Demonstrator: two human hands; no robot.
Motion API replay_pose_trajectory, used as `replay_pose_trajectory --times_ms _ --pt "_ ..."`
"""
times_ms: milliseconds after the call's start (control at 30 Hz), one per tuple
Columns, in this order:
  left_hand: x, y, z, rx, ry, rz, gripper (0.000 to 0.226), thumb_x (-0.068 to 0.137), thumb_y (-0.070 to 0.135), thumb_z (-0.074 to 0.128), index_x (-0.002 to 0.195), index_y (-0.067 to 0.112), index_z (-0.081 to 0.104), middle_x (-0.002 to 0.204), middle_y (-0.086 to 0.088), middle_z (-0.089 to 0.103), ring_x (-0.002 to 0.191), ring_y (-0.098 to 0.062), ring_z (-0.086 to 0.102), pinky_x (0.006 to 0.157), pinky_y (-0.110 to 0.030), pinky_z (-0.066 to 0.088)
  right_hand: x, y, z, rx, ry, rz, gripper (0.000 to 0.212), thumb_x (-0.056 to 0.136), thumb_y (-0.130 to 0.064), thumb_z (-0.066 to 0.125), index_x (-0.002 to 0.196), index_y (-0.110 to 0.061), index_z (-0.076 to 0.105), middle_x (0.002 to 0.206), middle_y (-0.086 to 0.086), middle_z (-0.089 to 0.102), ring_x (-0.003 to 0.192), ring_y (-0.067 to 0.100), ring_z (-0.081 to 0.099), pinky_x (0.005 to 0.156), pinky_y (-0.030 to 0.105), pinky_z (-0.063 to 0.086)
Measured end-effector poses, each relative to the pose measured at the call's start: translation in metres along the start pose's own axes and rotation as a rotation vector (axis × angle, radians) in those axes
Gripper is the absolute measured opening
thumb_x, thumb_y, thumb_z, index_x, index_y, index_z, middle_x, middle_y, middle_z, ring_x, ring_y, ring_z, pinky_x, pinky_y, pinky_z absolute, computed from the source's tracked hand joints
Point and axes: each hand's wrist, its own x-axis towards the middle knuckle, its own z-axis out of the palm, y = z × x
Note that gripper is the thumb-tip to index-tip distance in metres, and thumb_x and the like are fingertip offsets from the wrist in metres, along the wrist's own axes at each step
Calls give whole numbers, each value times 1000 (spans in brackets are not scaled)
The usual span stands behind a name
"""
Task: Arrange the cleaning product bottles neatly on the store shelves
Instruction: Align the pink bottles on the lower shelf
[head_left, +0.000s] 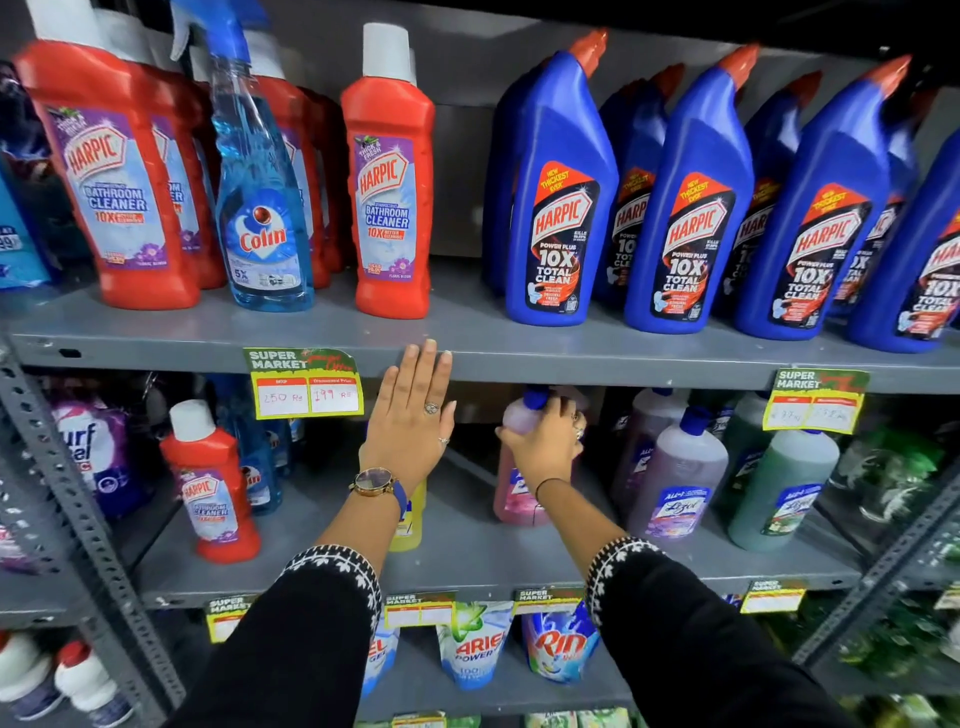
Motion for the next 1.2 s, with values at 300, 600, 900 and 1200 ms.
replay_pose_trajectory --times_ms 300,600,900,1200 --pt "-1 -1 3 12 -5 -6 79 91 33 37 149 8 -11 156 -10 -20 144 -24 -13 117 -37 0 14 35 -15 7 19 136 85 59 -35 87 127 -9 43 130 15 43 125 39 35 92 61 42" --pt "-2 0 4 54 -16 -8 79 92 32 37 149 8 -11 156 -10 -20 144 -24 -13 117 -38 0 19 53 -13 -43 -28 70 79 63 -34 85 124 -8 43 131 16 42 125 40 35 96 62 39" --pt "1 2 -4 86 -102 -49 79 89 31 39 150 7 -6 147 -17 35 136 -32 24 115 -40 12 17 60 -14 -70 -53 37 81 63 -35 85 125 -8 40 135 17 39 129 39 32 98 62 38" --pt "6 13 -28 152 -292 -125 91 82 33 64 149 4 11 149 -16 33 138 -32 31 114 -40 19 21 59 -27 -118 -201 14 84 69 -33 82 133 -9 33 140 19 33 133 40 28 105 61 33"
